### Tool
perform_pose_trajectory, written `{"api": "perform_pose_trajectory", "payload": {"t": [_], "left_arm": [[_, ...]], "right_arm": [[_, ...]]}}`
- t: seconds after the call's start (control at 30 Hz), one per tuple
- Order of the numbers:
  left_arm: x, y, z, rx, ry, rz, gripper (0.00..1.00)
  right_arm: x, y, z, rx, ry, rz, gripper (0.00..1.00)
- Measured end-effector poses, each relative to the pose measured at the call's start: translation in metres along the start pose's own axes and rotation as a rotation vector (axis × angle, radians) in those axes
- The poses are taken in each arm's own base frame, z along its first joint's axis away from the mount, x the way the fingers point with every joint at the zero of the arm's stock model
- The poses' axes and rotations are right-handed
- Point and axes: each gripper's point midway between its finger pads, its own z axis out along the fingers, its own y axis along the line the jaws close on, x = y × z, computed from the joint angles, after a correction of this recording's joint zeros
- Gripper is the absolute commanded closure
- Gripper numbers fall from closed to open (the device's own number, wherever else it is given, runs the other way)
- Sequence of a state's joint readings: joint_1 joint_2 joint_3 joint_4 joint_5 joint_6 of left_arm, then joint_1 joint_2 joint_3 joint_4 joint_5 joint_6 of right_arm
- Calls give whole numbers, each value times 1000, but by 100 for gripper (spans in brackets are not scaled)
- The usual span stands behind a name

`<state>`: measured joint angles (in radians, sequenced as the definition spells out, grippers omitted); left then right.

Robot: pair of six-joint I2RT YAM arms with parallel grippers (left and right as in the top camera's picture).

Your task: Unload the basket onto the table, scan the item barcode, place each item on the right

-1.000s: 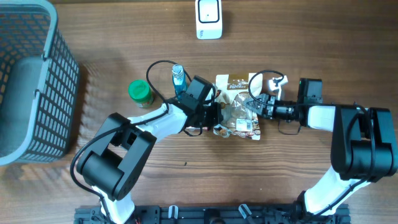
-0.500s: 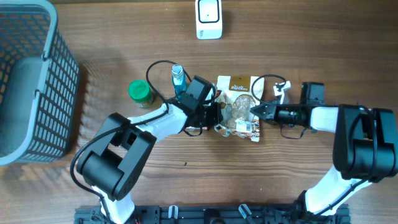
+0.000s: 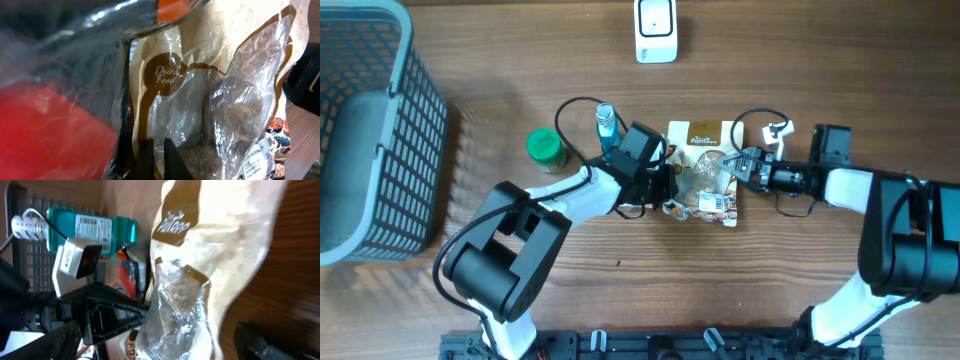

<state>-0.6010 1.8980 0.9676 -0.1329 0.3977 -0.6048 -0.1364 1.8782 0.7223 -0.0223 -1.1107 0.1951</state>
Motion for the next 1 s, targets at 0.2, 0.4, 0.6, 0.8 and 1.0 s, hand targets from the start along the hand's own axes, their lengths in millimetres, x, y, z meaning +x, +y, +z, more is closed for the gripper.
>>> {"api": "perform_pose_trajectory", "payload": {"t": [0.2,0.4,0.6,0.8,1.0], "left_arm": [[0,0,0,0,0,0,96],[0,0,0,-1,0,0,96],[0,0,0,-1,0,0,96],[0,0,0,-1,0,0,96],[0,0,0,-1,0,0,96]], "right_arm": [[3,2,5,8,9,-11,6],[6,-2,8,25,17,10,11],[8,1,18,-64,44,85,15],[17,1,20,-92,82,174,20],[26,-3,22,-91,108,210,37]]}}
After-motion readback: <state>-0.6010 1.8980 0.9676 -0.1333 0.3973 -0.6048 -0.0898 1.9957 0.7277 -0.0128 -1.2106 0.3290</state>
